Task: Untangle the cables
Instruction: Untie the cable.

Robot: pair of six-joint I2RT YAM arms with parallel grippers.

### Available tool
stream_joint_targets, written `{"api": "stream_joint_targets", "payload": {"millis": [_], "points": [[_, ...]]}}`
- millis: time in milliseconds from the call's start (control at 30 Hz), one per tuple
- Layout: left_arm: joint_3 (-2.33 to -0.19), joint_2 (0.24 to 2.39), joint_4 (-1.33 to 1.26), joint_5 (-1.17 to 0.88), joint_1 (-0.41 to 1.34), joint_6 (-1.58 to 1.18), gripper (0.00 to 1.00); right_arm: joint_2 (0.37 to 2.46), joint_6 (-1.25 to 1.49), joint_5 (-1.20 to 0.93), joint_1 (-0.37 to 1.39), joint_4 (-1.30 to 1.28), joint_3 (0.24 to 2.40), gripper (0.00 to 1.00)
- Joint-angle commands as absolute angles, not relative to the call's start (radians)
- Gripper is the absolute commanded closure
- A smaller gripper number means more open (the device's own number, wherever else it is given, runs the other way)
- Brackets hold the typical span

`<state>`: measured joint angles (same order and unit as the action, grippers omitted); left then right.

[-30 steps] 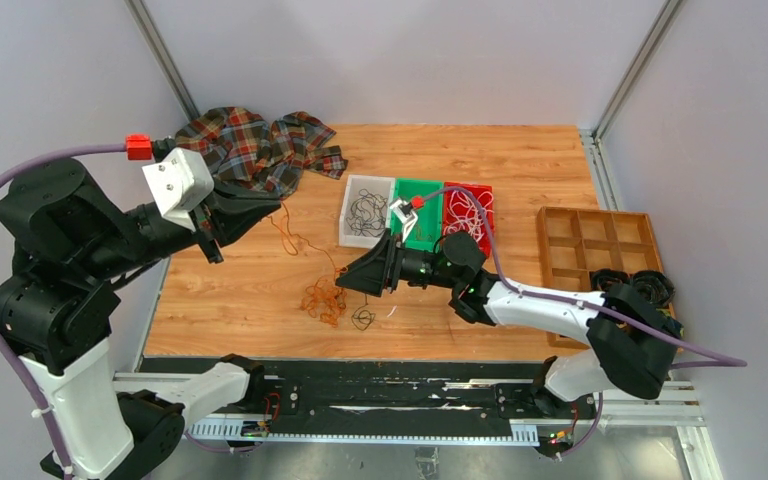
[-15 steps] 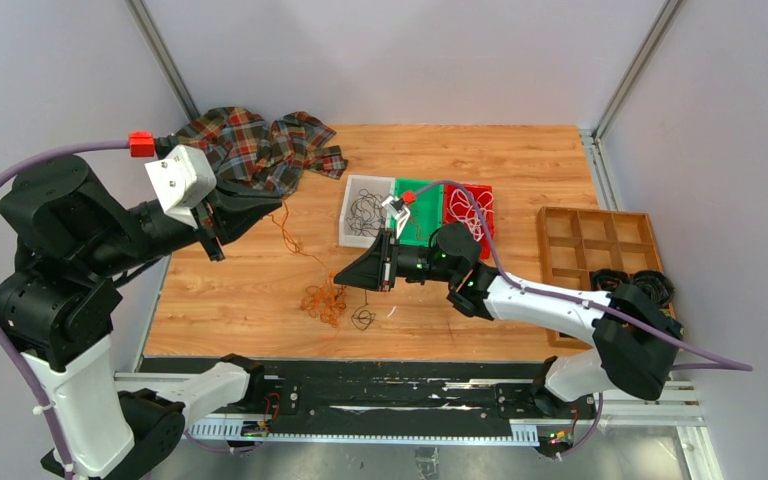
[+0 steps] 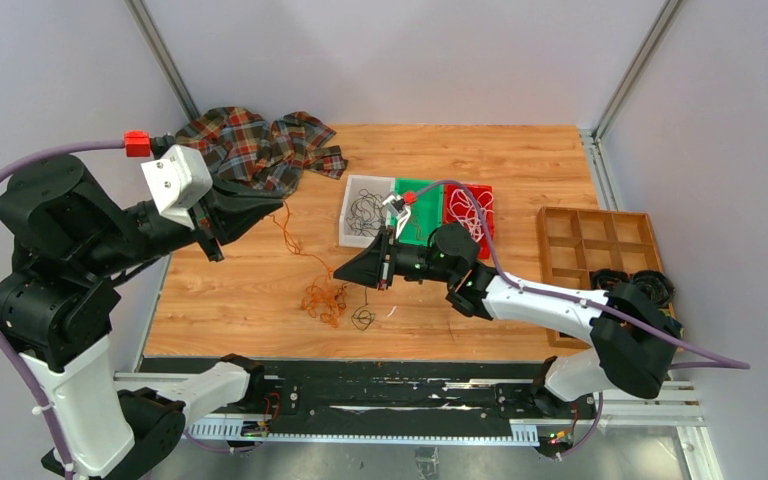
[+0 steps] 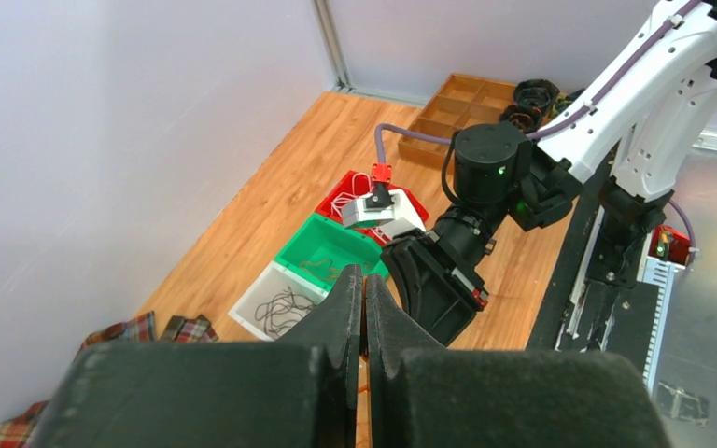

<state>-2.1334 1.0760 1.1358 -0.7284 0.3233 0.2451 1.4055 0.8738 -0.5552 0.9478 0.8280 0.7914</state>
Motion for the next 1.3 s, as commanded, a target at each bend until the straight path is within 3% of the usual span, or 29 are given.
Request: {"api": "stream_joint_targets", "payload": {"millis": [0, 367, 733, 1000, 1267], "points": [[-2.125, 1.065, 1.115, -0.76, 0.327, 0.23, 1.0, 1.408, 0.743, -0.493, 0.969, 0.868, 0.811, 0.99], [-2.117, 1.066, 1.115, -0.821, 0.326, 0.191, 1.0, 1.344, 0.252, -0.333, 1.015, 0.976, 0.699, 0.99], [-1.985, 1.01, 1.115, -0.877, 0.326, 0.146, 1.0, 1.212, -0.184, -0.141, 1.069, 0.879, 0.73, 0.99], [-1.937, 0.995, 1.117, -0.798, 0.327, 0.204, 1.0, 1.142, -0.254, -0.162, 1.092, 0.808, 0.778, 0.99], [-1.686, 0.924, 1.12, -0.606, 0.327, 0.414, 1.0, 1.133, -0.116, -0.346, 1.094, 0.731, 0.858, 0.99]]}}
